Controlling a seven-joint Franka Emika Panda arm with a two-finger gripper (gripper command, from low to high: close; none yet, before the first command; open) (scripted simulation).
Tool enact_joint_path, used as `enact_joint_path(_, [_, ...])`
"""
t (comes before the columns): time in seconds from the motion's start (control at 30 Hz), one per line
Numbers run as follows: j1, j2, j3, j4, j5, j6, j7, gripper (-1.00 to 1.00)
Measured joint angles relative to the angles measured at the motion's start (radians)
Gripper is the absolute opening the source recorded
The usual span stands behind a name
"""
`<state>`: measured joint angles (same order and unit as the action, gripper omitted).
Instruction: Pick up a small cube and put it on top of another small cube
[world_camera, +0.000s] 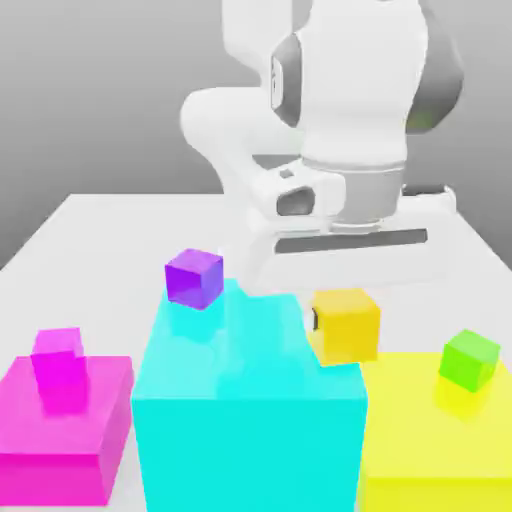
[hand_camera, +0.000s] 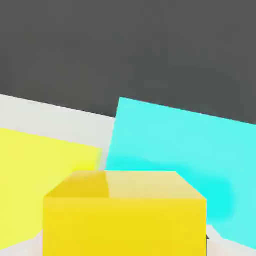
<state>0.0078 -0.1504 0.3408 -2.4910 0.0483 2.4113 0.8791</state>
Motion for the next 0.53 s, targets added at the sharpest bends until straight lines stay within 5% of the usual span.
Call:
enact_joint_path(0.23, [0.145,-0.016,0.198,-0.046,0.074,-0.014,0.353,-1.00])
enact_joint_path(0.4, [0.130,0.103,0.217,-0.083,-0.012,0.122,0.469,-1.00])
enact_joint_path(0.43, [0.131,0.133,0.215,-0.089,-0.035,0.154,0.487,1.00])
enact_joint_path(0.53, [0.127,0.133,0.215,-0.089,-0.035,0.154,0.487,1.00])
